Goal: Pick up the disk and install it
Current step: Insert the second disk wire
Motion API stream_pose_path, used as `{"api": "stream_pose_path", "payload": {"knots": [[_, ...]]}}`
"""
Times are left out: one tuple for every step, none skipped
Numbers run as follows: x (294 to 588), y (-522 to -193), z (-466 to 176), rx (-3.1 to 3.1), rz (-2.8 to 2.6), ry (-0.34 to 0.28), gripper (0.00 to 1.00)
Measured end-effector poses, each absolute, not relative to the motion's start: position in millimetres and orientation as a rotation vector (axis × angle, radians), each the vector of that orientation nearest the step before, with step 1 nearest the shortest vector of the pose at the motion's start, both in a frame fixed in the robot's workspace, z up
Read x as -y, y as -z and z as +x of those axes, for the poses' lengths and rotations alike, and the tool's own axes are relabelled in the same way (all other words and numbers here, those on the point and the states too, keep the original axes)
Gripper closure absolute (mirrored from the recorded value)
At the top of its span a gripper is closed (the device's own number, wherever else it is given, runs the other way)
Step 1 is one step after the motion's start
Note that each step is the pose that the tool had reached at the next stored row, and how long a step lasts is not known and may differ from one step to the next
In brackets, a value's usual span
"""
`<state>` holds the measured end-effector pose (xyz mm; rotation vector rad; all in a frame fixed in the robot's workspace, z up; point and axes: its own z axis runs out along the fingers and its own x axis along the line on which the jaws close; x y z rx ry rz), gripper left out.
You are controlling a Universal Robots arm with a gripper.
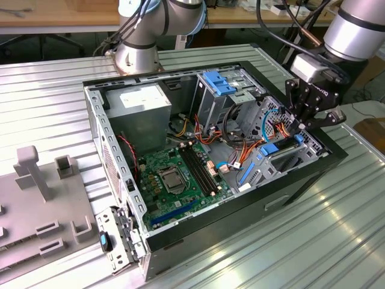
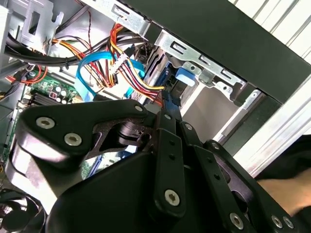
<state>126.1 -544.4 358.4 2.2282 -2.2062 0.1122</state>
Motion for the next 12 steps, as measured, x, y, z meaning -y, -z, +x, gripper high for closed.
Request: {"api": "stream_pose_path", "payload": {"knots": [[544.4, -360.7, 126.1, 2.206, 2.228, -0.112, 0.89], [544.3, -362.7, 126.1, 2.206, 2.228, -0.112, 0.89], [544.4, -365.7, 126.1, 2.206, 2.228, -0.113, 0.89], [544.3, -367.2, 126.1, 2.206, 2.228, -0.113, 0.89], [544.3, -369.1, 126.1, 2.206, 2.228, -0.113, 0.89], [544.4, -370.0, 126.1, 2.206, 2.228, -0.113, 0.89], [544.3, -371.4, 126.1, 2.206, 2.228, -0.113, 0.89], [544.3, -373.9, 126.1, 2.205, 2.228, -0.114, 0.89], [544.3, -376.4, 126.1, 2.206, 2.228, -0.114, 0.89], [544.3, -378.9, 126.1, 2.206, 2.228, -0.113, 0.89], [544.3, -382.9, 126.1, 2.206, 2.228, -0.113, 0.89], [544.3, -385.6, 126.1, 2.206, 2.228, -0.114, 0.89]]}}
